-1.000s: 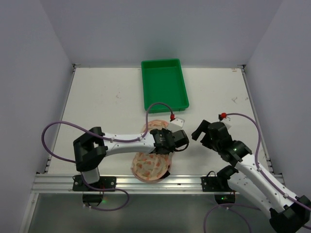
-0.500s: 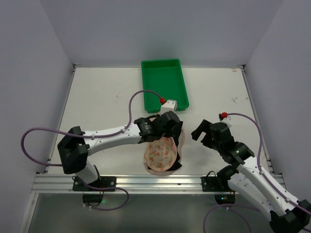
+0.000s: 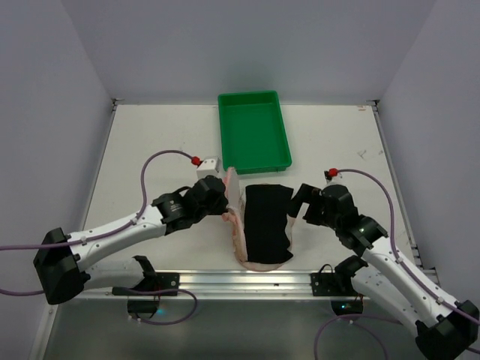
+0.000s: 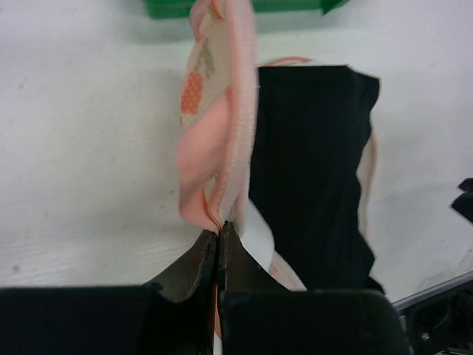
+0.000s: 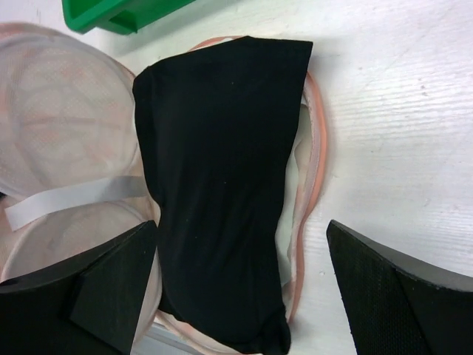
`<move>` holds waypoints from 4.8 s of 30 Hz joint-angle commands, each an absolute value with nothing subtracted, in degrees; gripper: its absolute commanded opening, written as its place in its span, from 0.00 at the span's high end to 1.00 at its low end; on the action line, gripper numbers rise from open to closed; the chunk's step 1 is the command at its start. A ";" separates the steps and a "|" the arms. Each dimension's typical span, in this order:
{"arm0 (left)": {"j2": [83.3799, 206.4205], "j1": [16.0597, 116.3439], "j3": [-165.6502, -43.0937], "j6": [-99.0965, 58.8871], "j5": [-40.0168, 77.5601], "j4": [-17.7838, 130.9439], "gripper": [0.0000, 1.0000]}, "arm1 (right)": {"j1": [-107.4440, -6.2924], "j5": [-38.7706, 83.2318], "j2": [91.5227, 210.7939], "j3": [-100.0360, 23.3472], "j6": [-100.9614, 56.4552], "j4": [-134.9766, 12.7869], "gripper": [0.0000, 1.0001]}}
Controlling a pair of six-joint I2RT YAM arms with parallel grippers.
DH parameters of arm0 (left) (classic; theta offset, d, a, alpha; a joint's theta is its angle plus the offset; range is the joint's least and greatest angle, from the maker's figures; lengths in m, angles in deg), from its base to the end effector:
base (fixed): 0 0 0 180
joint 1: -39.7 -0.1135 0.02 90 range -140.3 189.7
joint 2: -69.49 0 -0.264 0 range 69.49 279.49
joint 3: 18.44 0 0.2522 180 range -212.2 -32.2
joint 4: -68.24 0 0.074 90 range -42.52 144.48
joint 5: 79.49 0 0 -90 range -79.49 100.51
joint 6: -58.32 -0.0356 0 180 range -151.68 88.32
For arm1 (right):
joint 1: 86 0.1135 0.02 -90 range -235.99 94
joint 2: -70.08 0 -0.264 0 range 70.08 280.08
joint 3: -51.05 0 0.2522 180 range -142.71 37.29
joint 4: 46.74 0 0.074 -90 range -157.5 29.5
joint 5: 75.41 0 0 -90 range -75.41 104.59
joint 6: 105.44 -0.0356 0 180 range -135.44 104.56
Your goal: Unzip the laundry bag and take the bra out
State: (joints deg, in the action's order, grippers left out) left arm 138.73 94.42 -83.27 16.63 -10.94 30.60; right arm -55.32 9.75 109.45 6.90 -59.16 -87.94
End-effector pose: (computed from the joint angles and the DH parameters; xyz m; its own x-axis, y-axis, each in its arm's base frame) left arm 0.1593 -0.2026 0.2692 -0.7076 -0.2033 -0.6768 0.1121 0.9133 -0.3916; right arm 0.1351 0.0767 0.2370 -0.6801 0.3973 -0.6162 0.0276 0.8538 0.5199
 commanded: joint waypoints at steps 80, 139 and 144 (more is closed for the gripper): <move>147.98 89.18 -63.84 17.09 -1.35 43.58 0.32 | -55.41 30.14 116.84 -11.30 -49.72 -90.64 1.00; 123.11 79.08 -66.66 8.48 -0.13 30.83 0.07 | -68.86 31.83 183.92 -72.78 -41.37 -86.33 0.15; 123.63 79.08 -64.64 9.71 2.07 33.20 0.07 | -68.77 28.47 168.19 -51.47 -41.45 -85.29 0.08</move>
